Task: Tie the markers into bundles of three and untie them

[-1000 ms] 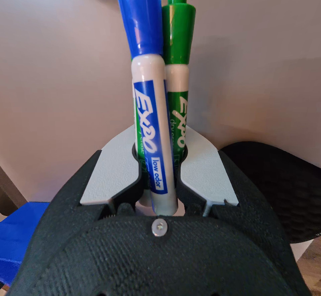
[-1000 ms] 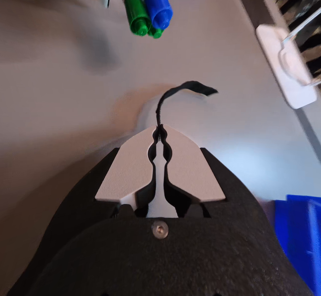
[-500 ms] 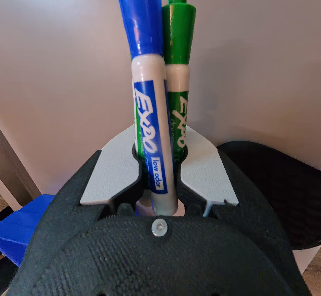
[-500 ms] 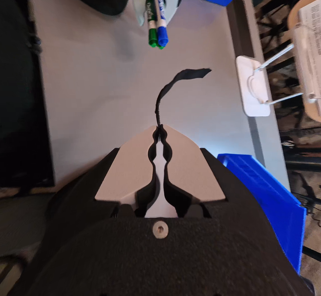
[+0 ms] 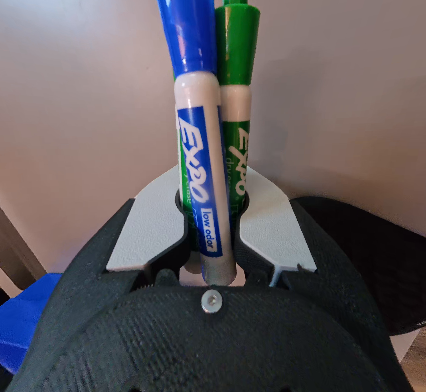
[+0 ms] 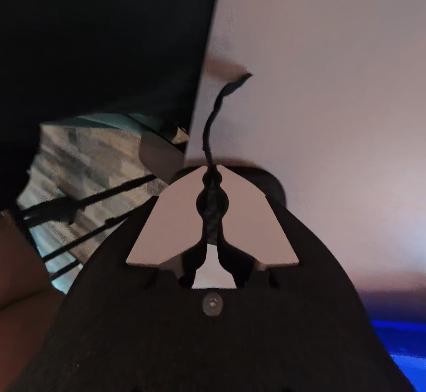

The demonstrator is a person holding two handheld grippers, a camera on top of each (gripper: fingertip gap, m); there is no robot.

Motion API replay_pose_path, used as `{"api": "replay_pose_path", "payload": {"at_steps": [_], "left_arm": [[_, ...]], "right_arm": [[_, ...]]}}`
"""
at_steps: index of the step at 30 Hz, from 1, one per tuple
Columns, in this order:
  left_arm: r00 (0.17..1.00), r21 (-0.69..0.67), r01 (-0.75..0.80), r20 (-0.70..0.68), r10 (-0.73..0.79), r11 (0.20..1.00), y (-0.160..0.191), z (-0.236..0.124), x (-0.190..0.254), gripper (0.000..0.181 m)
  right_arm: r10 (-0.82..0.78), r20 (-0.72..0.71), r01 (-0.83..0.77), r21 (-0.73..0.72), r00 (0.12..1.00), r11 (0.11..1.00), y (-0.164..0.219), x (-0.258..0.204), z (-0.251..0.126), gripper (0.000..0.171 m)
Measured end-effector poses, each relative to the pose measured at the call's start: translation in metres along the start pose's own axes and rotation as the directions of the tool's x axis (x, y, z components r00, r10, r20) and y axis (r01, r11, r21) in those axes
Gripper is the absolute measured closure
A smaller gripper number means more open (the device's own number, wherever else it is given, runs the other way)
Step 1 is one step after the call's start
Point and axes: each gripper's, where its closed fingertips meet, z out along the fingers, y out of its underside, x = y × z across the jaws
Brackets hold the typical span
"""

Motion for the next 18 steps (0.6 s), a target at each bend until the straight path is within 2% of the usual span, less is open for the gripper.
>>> {"api": "replay_pose_path", "payload": {"at_steps": [4, 8, 12, 18], "left_arm": [[1.000, 0.002, 0.012, -0.015, -0.012, 1.000, 0.001, 0.006, 0.000, 0.138], [0.999, -0.008, 0.034, -0.036, -0.034, 0.999, 0.011, 0.012, -0.002, 0.138], [0.998, -0.007, 0.056, -0.041, -0.057, 0.998, 0.023, 0.017, -0.007, 0.138], [0.996, 0.025, 0.084, -0.043, -0.083, 0.996, 0.021, 0.019, -0.015, 0.138]], "right_arm": [[0.026, -0.005, -0.026, -0.079, 1.000, 0.997, 0.003, 0.090, 0.012, 0.169], [-0.017, -0.144, 0.012, -0.034, 0.989, 0.999, -0.014, 0.166, 0.011, 0.169], [-0.058, -0.304, 0.071, 0.032, 0.951, 0.997, -0.030, 0.204, 0.004, 0.167], [-0.026, -0.582, 0.139, 0.149, 0.813, 0.979, -0.046, 0.229, -0.031, 0.135]]}}
